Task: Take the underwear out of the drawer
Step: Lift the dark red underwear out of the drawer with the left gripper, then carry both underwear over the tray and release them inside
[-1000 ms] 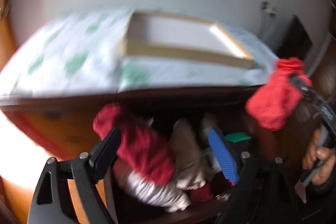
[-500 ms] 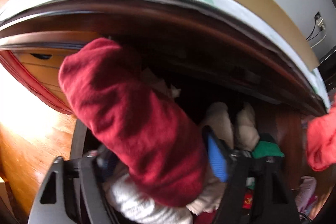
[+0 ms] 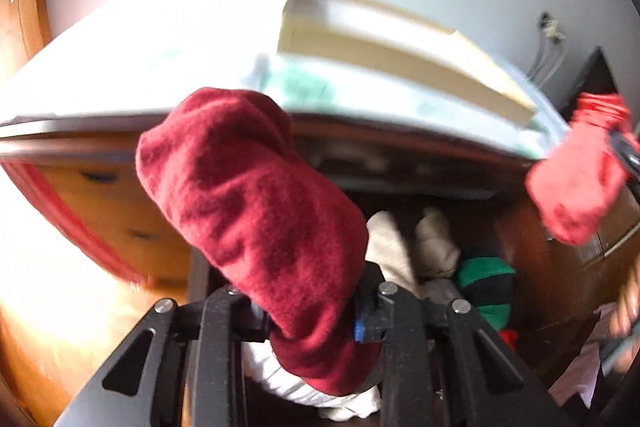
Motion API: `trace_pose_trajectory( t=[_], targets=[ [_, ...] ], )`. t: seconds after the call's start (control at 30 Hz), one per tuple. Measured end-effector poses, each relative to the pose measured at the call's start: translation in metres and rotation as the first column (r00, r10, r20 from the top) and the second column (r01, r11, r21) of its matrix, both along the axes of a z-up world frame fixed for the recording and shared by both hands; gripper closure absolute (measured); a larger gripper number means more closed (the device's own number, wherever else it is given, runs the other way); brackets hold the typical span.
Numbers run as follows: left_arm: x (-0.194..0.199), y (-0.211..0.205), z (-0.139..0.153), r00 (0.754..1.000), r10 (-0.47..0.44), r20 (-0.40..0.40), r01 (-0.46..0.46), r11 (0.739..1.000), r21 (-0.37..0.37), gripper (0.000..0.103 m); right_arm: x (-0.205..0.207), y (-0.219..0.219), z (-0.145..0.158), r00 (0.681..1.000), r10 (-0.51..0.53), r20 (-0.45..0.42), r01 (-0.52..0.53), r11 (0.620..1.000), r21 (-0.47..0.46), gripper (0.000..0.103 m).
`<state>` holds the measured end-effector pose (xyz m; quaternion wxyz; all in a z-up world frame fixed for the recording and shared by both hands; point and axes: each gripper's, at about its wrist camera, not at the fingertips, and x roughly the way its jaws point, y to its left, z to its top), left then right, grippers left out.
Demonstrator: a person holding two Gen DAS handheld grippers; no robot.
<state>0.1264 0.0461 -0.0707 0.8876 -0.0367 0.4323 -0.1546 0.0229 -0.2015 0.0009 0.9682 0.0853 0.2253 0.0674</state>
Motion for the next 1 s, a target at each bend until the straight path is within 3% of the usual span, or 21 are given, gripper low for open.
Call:
trace_pose_trajectory(
  t=[0.2, 0.47, 0.7, 1.0],
  targets=[
    [-0.006, 0.007, 0.05, 0.987, -0.044, 0.157, 0.047, 0.999, -0.017, 0.077, 0.009, 0.002, 0.012, 0.999, 0.004, 0.034, -0.004, 1.0, 0.004, 0.075],
    [0.038, -0.024, 0.098, 0.952, -0.1, 0.289, 0.099, 0.995, 0.019, 0.077, 0.043, 0.003, 0.038, 0.996, -0.007, 0.092, 0.006, 1.0, 0.006, 0.075],
    [0.092, -0.049, 0.115, 0.949, -0.152, 0.277, 0.151, 0.988, 0.026, 0.077, 0.091, 0.0, 0.066, 0.992, -0.011, 0.127, 0.014, 1.0, -0.025, 0.075],
    [0.164, -0.078, 0.121, 0.961, -0.171, 0.218, 0.16, 0.985, 0.07, 0.076, 0.19, 0.018, 0.076, 0.998, 0.008, 0.069, -0.003, 0.996, -0.085, 0.075]
  ],
)
